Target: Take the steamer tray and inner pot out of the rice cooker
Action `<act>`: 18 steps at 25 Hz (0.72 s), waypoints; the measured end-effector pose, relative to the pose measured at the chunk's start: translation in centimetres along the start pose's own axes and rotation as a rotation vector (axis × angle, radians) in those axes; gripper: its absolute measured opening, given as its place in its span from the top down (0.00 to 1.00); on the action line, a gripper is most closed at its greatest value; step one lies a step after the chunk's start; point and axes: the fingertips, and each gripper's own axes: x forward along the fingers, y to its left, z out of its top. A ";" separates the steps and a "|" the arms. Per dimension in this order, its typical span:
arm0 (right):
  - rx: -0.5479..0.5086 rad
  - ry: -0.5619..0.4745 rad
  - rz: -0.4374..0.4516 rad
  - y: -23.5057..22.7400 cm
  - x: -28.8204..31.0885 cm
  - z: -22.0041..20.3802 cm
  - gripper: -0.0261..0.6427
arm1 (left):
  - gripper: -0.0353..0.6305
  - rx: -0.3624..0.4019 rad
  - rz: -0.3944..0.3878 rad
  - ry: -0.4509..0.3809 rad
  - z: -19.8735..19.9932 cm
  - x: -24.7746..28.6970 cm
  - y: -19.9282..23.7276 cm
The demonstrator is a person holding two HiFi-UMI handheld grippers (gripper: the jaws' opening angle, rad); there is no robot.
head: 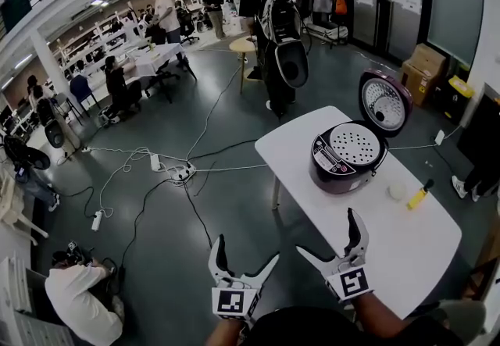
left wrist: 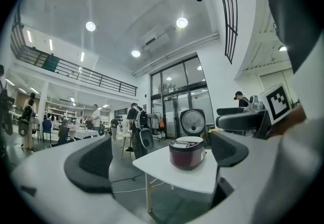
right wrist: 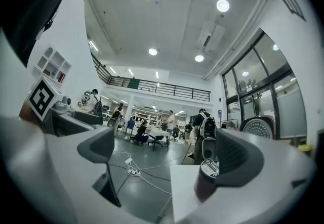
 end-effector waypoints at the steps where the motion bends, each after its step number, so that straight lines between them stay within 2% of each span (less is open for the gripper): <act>1: -0.004 0.007 -0.002 0.2 0.2 -0.1 0.07 | 0.06 -0.001 -0.002 0.008 -0.2 -0.2 0.4; 10: -0.037 0.043 -0.012 0.7 2.7 -1.3 0.08 | 0.06 0.006 0.007 0.029 -1.2 1.3 3.5; 18: -0.044 0.055 -0.045 -3.8 7.3 -3.2 0.07 | 0.06 -0.001 -0.023 0.056 -2.2 8.1 5.1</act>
